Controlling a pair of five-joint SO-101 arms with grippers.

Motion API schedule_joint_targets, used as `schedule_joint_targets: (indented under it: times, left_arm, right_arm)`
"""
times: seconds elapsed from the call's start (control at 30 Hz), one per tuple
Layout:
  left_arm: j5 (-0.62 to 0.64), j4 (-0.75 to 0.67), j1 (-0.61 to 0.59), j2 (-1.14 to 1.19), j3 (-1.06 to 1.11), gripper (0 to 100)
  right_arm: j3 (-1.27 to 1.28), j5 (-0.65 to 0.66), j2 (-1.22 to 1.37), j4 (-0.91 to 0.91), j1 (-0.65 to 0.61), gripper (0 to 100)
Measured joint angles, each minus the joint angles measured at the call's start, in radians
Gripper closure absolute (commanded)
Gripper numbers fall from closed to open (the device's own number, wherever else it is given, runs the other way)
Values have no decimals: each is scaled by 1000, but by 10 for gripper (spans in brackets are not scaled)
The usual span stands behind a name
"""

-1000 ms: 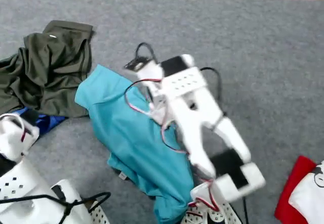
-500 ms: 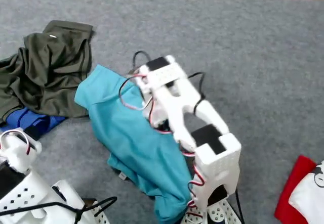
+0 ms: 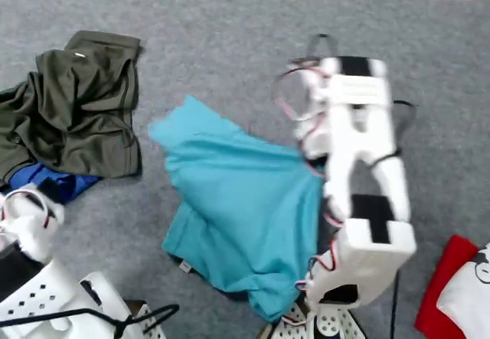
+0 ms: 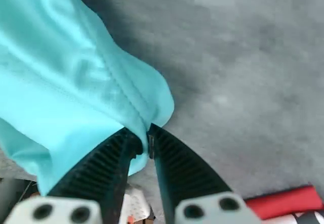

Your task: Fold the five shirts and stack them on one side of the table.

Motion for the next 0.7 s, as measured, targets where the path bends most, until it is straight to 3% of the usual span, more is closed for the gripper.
schedule_joint_targets:
  times: [0.4,0.7]
  left_arm:
    - [3,-9,482,66,0,726]
    - [3,-101,770,437,-15,725]
  right_arm:
    - [0,206,106,-209,551,994]
    - [0,275,144,-265,715,994]
